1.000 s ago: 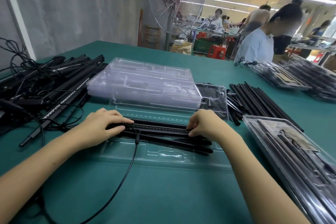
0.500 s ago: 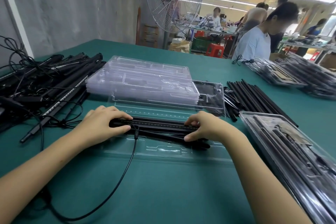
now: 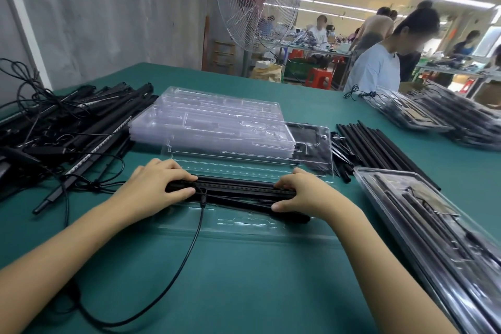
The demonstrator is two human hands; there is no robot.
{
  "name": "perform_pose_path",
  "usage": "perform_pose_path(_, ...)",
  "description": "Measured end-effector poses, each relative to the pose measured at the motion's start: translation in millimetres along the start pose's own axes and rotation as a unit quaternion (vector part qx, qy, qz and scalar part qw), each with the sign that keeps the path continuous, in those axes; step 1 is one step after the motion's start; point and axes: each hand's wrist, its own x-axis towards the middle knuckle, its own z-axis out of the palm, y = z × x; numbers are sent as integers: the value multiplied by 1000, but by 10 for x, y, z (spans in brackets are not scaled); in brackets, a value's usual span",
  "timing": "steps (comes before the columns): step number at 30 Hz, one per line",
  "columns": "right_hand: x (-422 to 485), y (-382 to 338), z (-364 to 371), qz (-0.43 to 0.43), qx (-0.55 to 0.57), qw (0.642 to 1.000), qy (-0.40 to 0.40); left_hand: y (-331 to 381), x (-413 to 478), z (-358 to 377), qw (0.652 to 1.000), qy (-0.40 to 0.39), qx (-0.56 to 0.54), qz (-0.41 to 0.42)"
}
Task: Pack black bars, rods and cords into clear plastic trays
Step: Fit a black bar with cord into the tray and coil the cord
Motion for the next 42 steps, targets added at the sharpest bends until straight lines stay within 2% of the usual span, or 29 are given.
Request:
perform_pose_path(4,-11,95,37,1,68,997,26,17,17,-9,1000,6,-6,-8)
perform_pose_path(7,2,125,45,5,80,996,27,26,15,-16,1000,8,-5,-13)
perform_pose_path(9,-1,88,26,15,47,999,19,27,11,-18,1000,7,-5,-13)
perform_pose_path(11,-42,-37,-14,18,-43,999,29,24,9,-20,1000,6,-2,-13)
perform_pose_path(13,-126,-270,-34,-16,-106,991,77,21,12,-19,1000,7,2,-11)
perform_pose_path(15,-253,-591,-28,-93,-53,990,94,20,14,-15,1000,9,8,-10)
perform_pose_path(19,-536,-1228,86,-242,14,970,-15,28,10,-19,1000,8,9,-11)
perform_pose_path(23,-641,-1491,228,-292,-5,952,-96,43,5,-28,1000,13,14,-10)
perform_pose_path(27,-611,-1422,202,-270,-43,957,-94,33,8,-25,1000,9,11,-10)
perform_pose_path(30,-590,-1297,121,-231,-86,969,-30,16,24,-24,1000,1,7,-10)
perform_pose_path(32,-564,-1163,26,-185,-99,978,-15,5,42,-30,1000,-10,2,-11)
perform_pose_path(36,-464,-787,-258,-83,-92,991,-39,-4,57,-34,1000,-19,-4,-11)
perform_pose_path(39,-373,-609,-358,-45,-66,997,13,1,54,-42,1000,-19,-6,-9)
perform_pose_path(42,-289,-553,-277,-11,-122,989,83,6,50,-53,1000,-15,-10,-8)
